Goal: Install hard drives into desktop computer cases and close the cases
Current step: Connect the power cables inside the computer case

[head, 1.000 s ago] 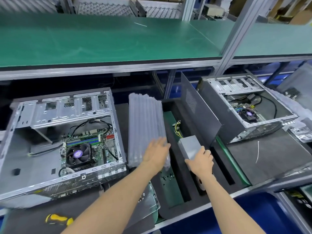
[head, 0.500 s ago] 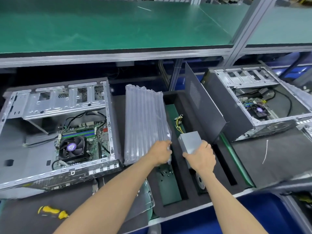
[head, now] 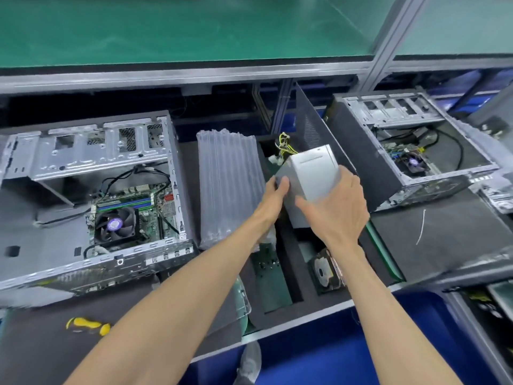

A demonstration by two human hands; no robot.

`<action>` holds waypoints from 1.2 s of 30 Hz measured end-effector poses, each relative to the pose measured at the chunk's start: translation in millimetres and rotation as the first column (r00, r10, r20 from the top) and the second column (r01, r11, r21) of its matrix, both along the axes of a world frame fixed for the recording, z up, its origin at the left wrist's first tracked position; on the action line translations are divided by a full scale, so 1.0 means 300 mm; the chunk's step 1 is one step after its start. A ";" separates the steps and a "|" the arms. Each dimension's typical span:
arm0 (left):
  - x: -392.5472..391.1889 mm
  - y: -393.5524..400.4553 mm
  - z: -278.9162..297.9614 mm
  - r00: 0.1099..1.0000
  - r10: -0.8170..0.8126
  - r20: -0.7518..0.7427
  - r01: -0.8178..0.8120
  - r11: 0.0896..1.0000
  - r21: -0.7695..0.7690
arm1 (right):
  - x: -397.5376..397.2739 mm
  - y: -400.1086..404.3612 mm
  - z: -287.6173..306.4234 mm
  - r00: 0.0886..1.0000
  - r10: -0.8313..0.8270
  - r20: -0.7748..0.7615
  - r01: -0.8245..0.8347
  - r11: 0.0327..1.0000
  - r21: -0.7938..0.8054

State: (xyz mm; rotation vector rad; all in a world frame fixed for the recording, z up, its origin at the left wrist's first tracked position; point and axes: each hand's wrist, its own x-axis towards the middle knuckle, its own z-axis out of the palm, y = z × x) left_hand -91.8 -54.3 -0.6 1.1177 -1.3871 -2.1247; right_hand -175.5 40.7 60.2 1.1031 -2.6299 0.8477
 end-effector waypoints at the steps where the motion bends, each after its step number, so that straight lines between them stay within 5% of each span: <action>1: 0.013 -0.015 0.034 0.995 0.055 -0.082 -0.051 0.997 0.051 | 0.021 0.000 0.033 1.000 0.010 0.003 -0.010 1.000 -0.021; 4: 0.087 -0.065 0.142 0.967 0.169 -0.191 -0.153 0.984 0.093 | 0.095 -0.010 0.127 0.997 0.036 0.075 -0.027 0.993 -0.119; 8: 0.273 -0.125 0.252 0.961 0.183 -0.207 -0.181 0.983 0.033 | 0.194 -0.047 0.230 0.894 0.179 0.410 -0.001 0.917 -0.398; 10: 0.405 -0.152 0.294 0.944 0.178 -0.280 -0.166 0.984 0.065 | 0.254 -0.074 0.259 0.717 0.375 0.588 0.023 0.830 -0.558; 14: 0.693 -0.203 0.395 0.942 0.125 -0.311 -0.127 0.992 0.014 | 0.439 -0.158 0.220 0.317 0.640 0.700 0.081 0.717 -0.692; 20: 1.063 -0.254 0.517 0.937 0.344 -0.066 -0.346 0.879 -0.329 | 0.753 -0.310 0.146 -0.178 0.667 0.723 -0.037 0.730 -0.683; 26: 1.352 -0.274 0.543 0.820 0.482 0.309 -0.248 0.785 -0.567 | 0.943 -0.500 0.199 -0.248 0.579 0.776 -0.118 0.777 -0.618; 29: 1.427 -0.263 0.519 0.759 0.517 0.396 -0.198 0.762 -0.616 | 0.991 -0.569 0.209 -0.301 0.521 0.799 -0.179 0.792 -0.584; 31: 1.456 -0.258 0.500 0.719 0.554 0.419 -0.201 0.743 -0.639 | 1.018 -0.608 0.206 -0.308 0.541 0.783 -0.068 0.808 -0.585; 36: 1.461 -0.256 0.482 0.596 0.649 0.474 -0.259 0.714 -0.651 | 0.991 -0.644 0.205 -0.144 0.677 0.721 0.037 0.732 -0.680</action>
